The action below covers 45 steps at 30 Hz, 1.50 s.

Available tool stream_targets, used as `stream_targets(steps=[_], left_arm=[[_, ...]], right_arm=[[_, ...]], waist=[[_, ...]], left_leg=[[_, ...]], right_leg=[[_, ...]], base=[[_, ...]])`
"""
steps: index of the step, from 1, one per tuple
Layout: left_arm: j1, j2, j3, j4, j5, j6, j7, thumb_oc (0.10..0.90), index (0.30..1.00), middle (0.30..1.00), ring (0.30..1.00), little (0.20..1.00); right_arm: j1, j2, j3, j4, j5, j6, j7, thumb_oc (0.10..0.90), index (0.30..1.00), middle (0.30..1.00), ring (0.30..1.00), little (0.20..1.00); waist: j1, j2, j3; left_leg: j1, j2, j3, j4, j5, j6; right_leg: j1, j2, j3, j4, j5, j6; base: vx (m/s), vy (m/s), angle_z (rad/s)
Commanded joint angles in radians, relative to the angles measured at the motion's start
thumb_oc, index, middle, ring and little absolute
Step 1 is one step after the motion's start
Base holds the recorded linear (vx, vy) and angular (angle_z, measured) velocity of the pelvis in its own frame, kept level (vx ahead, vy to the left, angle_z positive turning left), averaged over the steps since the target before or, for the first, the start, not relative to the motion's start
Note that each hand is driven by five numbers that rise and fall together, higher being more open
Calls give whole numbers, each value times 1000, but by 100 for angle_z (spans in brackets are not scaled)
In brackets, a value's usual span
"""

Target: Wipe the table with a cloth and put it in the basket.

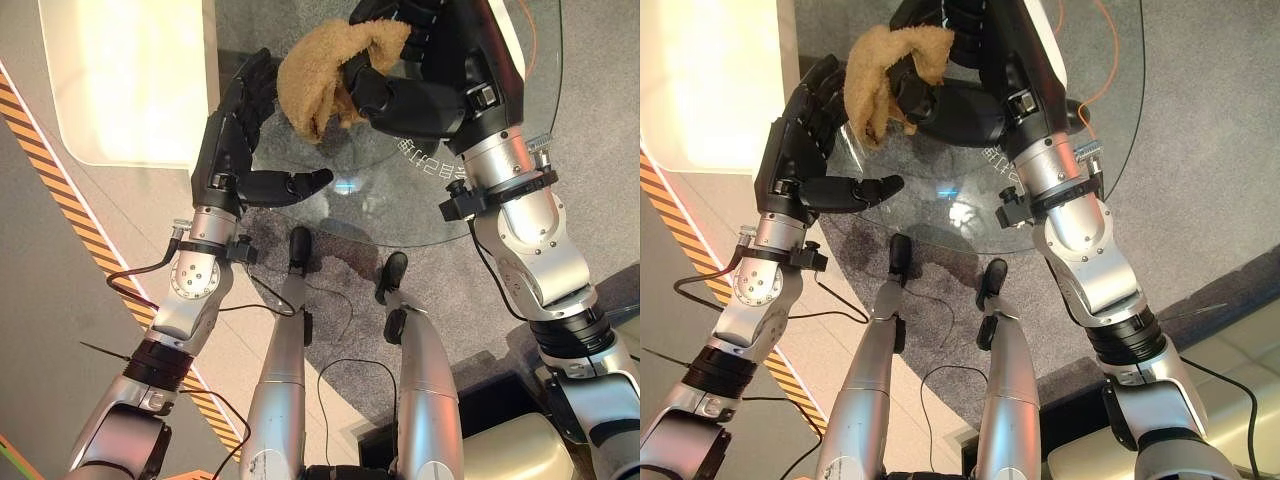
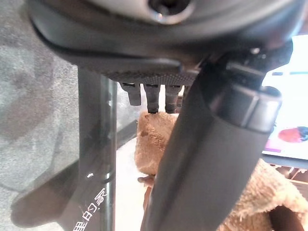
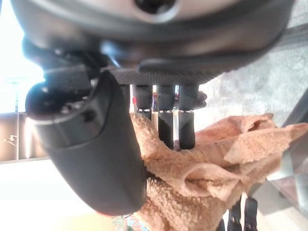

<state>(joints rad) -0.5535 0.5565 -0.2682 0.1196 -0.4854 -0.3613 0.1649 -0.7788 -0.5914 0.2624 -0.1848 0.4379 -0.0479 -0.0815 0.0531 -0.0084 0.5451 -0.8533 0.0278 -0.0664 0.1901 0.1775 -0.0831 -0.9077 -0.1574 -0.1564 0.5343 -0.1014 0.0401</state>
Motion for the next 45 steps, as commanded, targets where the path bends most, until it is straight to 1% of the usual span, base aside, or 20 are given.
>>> stream_targets(steps=[1,9,14,19,25,36,37,38,39,40,41,45], left_arm=[[-98,-16,0,-63,63,-91,-2,800,900,900,900,900],[-118,-38,9,-47,107,-111,86,800,900,900,900,900],[-136,-49,15,-41,138,-102,110,800,900,900,900,900],[-161,-41,4,-27,170,-102,137,800,900,900,900,900],[-195,-39,-11,-15,211,-89,151,800,900,900,900,900],[-238,-50,-43,6,232,-91,158,800,900,900,900,900],[-245,-52,-49,11,236,-91,158,731,841,841,841,831],[-245,-52,-49,11,236,-91,158,715,827,827,827,815],[-252,-54,-53,13,239,-93,150,375,535,535,535,475],[-256,-53,-55,12,240,-95,146,130,326,326,326,230],[-258,-52,-58,11,238,-96,143,100,300,300,300,200],[-268,-56,-68,13,242,-96,140,100,300,300,300,200]], right_arm=[[-164,31,-28,-264,69,-161,48,100,300,300,300,200],[-142,54,-21,-249,63,-148,76,100,300,300,300,200],[-144,61,-15,-251,65,-139,86,100,300,300,300,200],[-163,73,-12,-240,78,-138,91,100,300,300,300,200],[-181,83,1,-241,92,-122,100,100,300,300,300,200],[-191,101,24,-234,81,-124,90,100,300,300,300,200],[-189,102,27,-232,80,-126,88,100,300,300,300,200],[-189,102,27,-232,80,-126,88,100,300,300,300,200],[-191,103,26,-231,82,-124,82,100,300,300,300,200],[-193,103,26,-229,85,-123,77,100,300,300,300,200],[-193,104,26,-227,87,-125,76,100,300,300,300,200],[-187,110,27,-221,91,-128,69,100,300,300,300,200]], waist=[[-6,-14,-25],[-7,-21,-25],[-7,-25,-25],[-5,-29,-25],[-6,-32,-25],[-14,-33,-25],[-16,-33,-25],[-16,-33,-25],[-18,-33,-25],[-18,-32,-25],[-19,-32,-25],[-23,-33,-25]], left_leg=[[40,-34,56,66,-74,56],[37,-35,53,62,-72,55],[37,-34,52,58,-72,54],[35,-35,47,64,-73,54],[32,-34,45,68,-74,54],[25,-32,47,77,-75,52],[24,-31,48,78,-75,51],[24,-31,48,78,-75,51],[24,-31,50,77,-75,51],[24,-30,50,77,-74,51],[24,-30,50,76,-74,51],[25,-29,51,77,-74,50]], right_leg=[[97,34,-17,-221,175,42],[95,35,-17,-224,176,43],[94,35,-19,-226,175,43],[94,36,-20,-220,173,41],[91,40,-19,-214,171,40],[82,43,-11,-207,169,39],[81,44,-10,-206,169,39],[81,44,-10,-206,169,39],[81,44,-9,-207,169,39],[81,44,-9,-207,169,39],[81,44,-8,-208,170,39],[81,47,-5,-207,169,39]], base=[[0,0,0],[0,0,0],[0,0,0],[2,-7,0],[0,0,0],[0,0,0],[0,0,0],[0,0,0],[0,0,0],[0,0,0],[0,0,0],[0,0,0]])
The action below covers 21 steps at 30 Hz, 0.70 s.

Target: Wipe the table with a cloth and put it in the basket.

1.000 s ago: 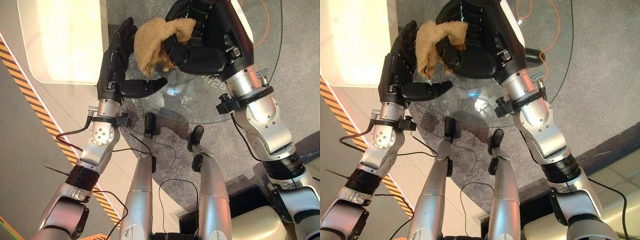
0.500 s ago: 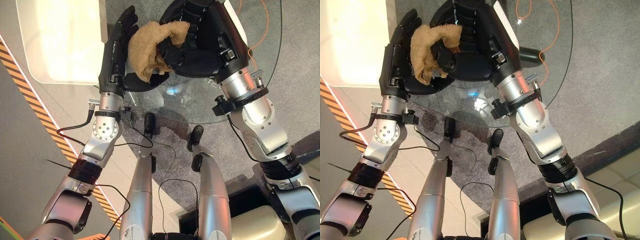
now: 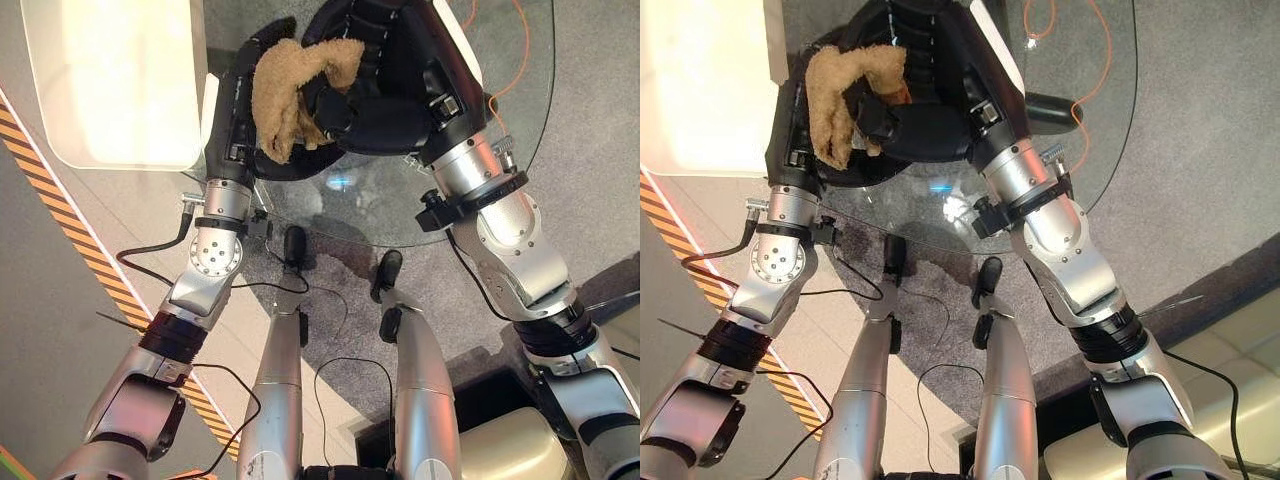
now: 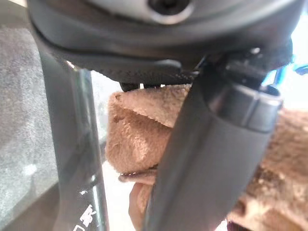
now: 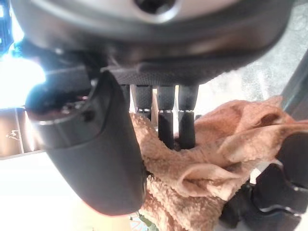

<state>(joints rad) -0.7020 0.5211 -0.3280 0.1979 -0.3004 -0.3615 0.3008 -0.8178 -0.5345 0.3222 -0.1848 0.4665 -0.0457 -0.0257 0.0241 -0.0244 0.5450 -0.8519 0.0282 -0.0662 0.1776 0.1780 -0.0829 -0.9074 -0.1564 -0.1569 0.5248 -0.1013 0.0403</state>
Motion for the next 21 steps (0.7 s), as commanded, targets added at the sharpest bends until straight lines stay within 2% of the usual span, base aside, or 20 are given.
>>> stream_targets(steps=[1,13,16,21], left_arm=[[-126,-22,-10,-61,56,-97,2,100,300,300,300,200],[-130,-41,-12,-68,37,-108,-14,100,300,300,300,200],[-139,-63,-37,-76,34,-107,-12,100,300,300,300,200],[-146,-73,-47,-72,7,-113,-34,100,300,300,300,200]], right_arm=[[-149,52,-32,-219,68,-131,9,100,300,300,300,200],[-149,70,-11,-209,42,-137,2,100,300,300,300,200],[-158,119,53,-129,-43,-193,-27,100,300,300,300,200],[-164,144,87,-71,-92,-232,-53,100,300,300,300,200]], waist=[[4,-17,-25],[0,-10,-25],[12,5,-25],[23,18,-25]], left_leg=[[25,-28,53,88,-75,49],[26,-29,53,81,-72,50],[29,-38,46,74,-66,51],[22,-44,41,75,-65,52]], right_leg=[[81,45,-4,-199,170,39],[79,45,1,-202,169,40],[85,40,-4,-212,169,40],[80,33,-11,-215,170,40]], base=[[0,0,0],[0,0,0],[0,0,0],[0,0,0]])
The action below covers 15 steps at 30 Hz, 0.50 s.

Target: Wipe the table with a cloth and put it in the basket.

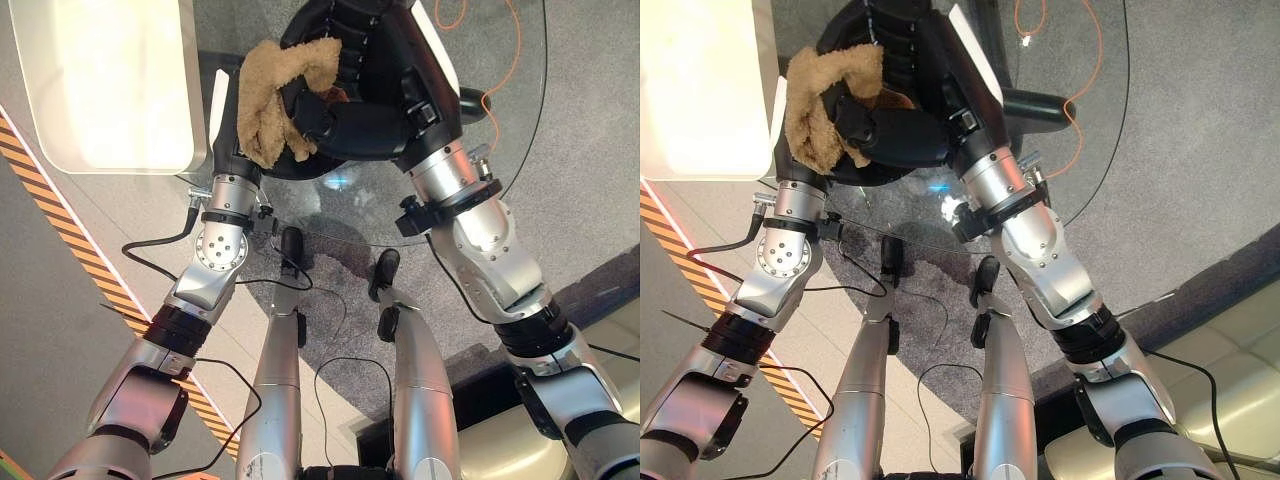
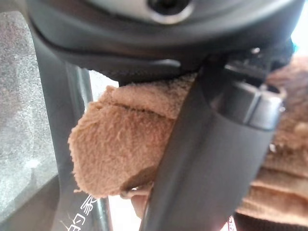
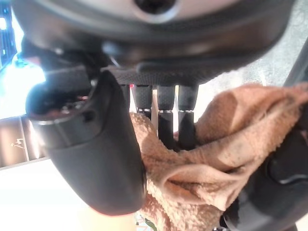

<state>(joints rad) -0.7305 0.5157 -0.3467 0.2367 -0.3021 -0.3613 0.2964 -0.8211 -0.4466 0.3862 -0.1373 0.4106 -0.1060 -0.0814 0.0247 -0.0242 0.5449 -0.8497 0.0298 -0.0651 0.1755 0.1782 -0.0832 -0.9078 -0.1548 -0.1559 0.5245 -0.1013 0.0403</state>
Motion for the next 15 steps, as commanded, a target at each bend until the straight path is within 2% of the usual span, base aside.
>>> stream_targets(steps=[1,15], left_arm=[[-116,-69,-29,-110,2,-117,-35,100,300,300,300,200],[-117,-82,-32,-107,-50,-128,-55,100,300,300,300,200]], right_arm=[[-159,61,29,-107,-47,-182,-1,100,300,300,300,200],[-145,69,45,-59,-75,-243,-8,100,300,300,300,200]], waist=[[24,19,-25],[25,22,-25]], left_leg=[[19,-46,40,77,-65,52],[27,-46,40,69,-63,52]], right_leg=[[81,30,-14,-215,170,40],[85,28,-15,-222,174,44]], base=[[0,0,0],[0,0,0]])
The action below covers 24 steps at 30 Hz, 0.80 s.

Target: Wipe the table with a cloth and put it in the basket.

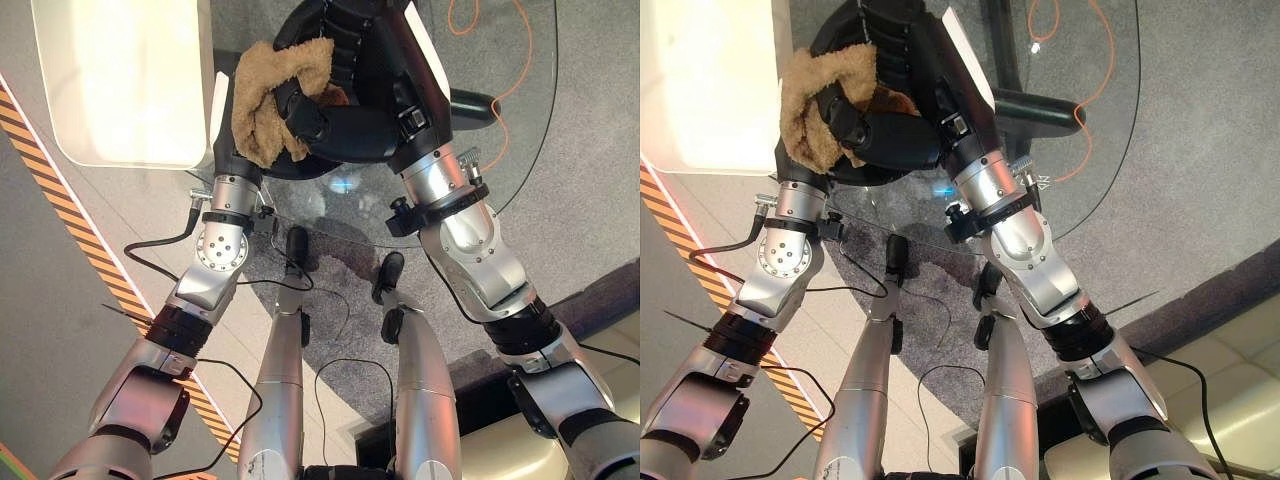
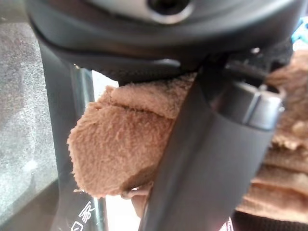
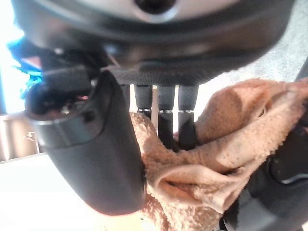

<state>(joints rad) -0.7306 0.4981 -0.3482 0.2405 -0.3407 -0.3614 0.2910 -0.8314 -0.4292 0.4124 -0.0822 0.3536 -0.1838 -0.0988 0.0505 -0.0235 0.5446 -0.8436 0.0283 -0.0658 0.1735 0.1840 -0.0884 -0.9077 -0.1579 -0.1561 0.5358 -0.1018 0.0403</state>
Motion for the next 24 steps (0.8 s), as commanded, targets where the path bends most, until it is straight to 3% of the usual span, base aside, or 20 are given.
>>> stream_targets(steps=[1,19,24], left_arm=[[-116,-66,-30,-111,-20,-128,-54,100,300,300,300,200],[-74,-100,-17,-104,-191,-136,-131,100,300,300,300,200],[-58,-115,-6,-103,-297,-141,-179,100,300,300,300,200]], right_arm=[[-133,50,18,-113,-18,-167,9,100,300,300,300,200],[-121,36,13,-86,-51,-186,-34,100,300,300,300,200],[-116,34,6,-80,-61,-194,-38,100,300,300,300,200]], waist=[[-1,22,-25],[-6,23,-25],[-8,23,-25]], left_leg=[[21,-45,41,71,-69,57],[20,-44,46,75,-71,59],[19,-45,47,79,-73,60]], right_leg=[[85,31,-15,-233,175,44],[82,32,-12,-231,176,44],[82,32,-11,-231,176,44]], base=[[0,0,0],[0,0,0],[0,0,0]])
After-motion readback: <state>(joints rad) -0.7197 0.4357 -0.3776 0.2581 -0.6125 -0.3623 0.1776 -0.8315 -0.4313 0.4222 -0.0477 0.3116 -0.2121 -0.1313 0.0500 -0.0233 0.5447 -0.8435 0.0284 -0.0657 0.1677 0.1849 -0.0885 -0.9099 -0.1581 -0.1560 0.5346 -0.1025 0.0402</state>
